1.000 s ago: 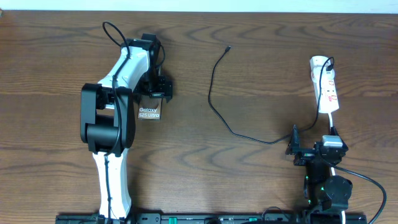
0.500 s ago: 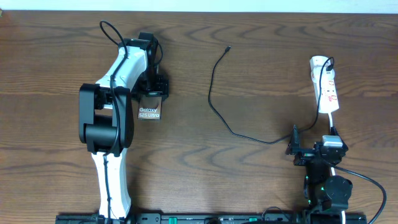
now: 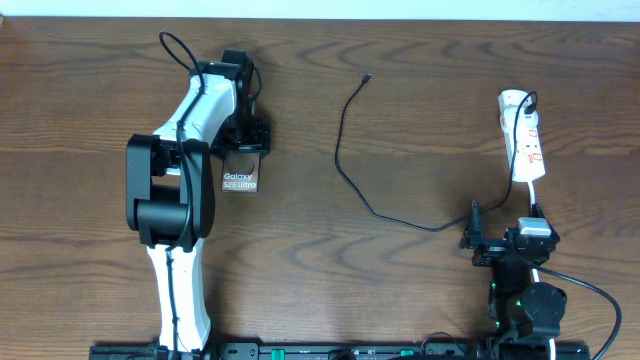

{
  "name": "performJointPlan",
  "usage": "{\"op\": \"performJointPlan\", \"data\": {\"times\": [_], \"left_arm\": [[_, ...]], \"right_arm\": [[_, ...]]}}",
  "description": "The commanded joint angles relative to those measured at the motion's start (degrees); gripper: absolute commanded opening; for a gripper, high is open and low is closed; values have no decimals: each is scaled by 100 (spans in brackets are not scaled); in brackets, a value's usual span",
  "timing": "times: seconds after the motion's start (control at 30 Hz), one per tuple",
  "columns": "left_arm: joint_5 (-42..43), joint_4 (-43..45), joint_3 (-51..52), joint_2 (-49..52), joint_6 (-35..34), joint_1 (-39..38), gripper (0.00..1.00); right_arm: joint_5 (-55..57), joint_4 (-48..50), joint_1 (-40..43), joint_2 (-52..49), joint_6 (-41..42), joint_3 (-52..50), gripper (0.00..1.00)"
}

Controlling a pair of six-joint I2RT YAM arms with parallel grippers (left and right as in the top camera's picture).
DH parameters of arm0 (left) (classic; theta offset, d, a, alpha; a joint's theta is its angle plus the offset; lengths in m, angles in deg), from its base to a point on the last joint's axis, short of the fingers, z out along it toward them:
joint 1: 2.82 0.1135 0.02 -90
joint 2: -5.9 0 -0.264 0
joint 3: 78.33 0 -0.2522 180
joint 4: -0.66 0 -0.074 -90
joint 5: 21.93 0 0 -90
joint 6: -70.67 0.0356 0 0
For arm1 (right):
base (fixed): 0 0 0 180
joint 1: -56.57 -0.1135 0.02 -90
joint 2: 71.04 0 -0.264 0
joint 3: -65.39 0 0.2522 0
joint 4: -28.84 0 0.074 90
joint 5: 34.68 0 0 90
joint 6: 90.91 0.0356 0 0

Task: Plug charger to phone and switch on socket
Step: 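Lower the left gripper and close it on the phone's sides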

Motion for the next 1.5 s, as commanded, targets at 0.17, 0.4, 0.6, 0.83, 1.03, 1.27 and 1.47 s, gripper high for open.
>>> {"op": "performJointPlan", "data": {"times": [0.17, 0.4, 0.6, 0.83, 1.03, 1.27, 1.47], "left_arm": [[-153, 31, 125, 166, -170, 42, 75], [-146, -118, 120, -291, -535, 42, 75], [588, -260, 120, -732, -586, 42, 75], [752, -452, 120, -962, -1102, 39, 75], [743, -529, 142, -962, -1113, 39, 75], [527, -236, 608, -960, -1113, -57, 75], [20, 374, 977, -960, -1115, -72, 97]], "right_arm": [[11, -20, 17, 31, -85, -13, 99], [11, -22, 17, 31, -85, -13, 99], [9, -20, 17, 31, -85, -13, 99], [11, -22, 17, 31, -85, -13, 99], [9, -20, 17, 31, -85, -13, 99], [9, -22, 17, 31, -85, -13, 99], [9, -22, 17, 31, -85, -13, 99]]}}
